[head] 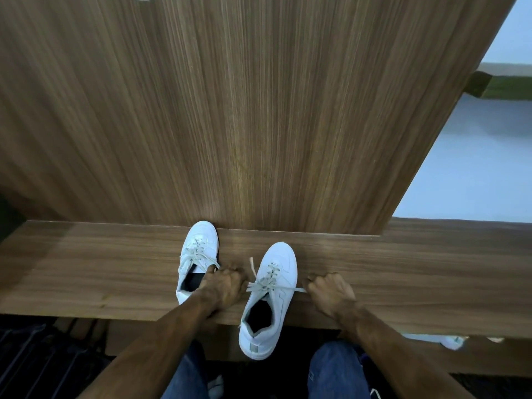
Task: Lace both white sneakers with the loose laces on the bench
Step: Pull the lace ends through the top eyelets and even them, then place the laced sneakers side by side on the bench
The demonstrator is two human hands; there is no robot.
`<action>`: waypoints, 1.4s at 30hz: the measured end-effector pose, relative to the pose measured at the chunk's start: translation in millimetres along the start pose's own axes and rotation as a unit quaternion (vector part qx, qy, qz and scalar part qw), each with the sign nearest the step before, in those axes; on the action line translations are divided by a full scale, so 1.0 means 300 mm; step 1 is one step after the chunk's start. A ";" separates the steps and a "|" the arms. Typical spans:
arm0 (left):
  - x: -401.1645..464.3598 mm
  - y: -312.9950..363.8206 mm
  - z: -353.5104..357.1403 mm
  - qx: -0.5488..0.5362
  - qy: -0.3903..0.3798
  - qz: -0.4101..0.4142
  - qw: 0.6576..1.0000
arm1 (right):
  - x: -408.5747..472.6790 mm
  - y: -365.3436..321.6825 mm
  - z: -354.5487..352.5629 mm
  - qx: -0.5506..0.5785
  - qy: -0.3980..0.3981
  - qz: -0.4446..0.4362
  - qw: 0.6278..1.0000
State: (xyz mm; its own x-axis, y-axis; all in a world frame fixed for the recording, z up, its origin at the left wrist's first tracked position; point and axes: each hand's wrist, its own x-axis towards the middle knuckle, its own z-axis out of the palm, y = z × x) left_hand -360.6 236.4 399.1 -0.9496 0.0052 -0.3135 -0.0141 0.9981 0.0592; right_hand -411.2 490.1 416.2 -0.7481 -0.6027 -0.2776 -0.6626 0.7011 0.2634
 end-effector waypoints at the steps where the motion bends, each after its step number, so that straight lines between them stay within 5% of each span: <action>1: -0.001 0.003 -0.003 0.005 0.005 0.001 1.000 | 0.003 -0.004 0.002 0.002 0.004 -0.003 1.000; 16: -0.039 0.021 0.056 -0.089 0.057 -0.039 0.994 | 0.059 -0.115 0.026 0.078 0.046 0.071 0.993; 21: -0.104 -0.047 0.052 -0.057 0.179 -0.195 0.963 | 0.018 -0.232 -0.003 0.172 0.209 -0.068 0.960; 25: -0.137 -0.134 0.102 -0.098 0.082 -0.282 0.951 | 0.007 -0.369 -0.014 0.220 0.115 -0.121 0.961; 32: -0.180 -0.096 0.127 -0.079 0.019 -0.168 0.982 | 0.039 -0.415 0.011 0.211 0.053 -0.106 0.970; 42: -0.206 0.111 0.172 0.005 0.076 -0.012 0.997 | 0.032 -0.336 0.002 0.300 -0.018 -0.038 0.953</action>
State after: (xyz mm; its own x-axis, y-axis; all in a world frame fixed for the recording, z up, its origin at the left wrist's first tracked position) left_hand -286.2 272.4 371.7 -0.9854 -0.0278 -0.1678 -0.0355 0.9985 0.0428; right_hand -351.5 413.8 386.5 -0.6899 -0.6542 -0.3099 -0.5669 0.7545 -0.3307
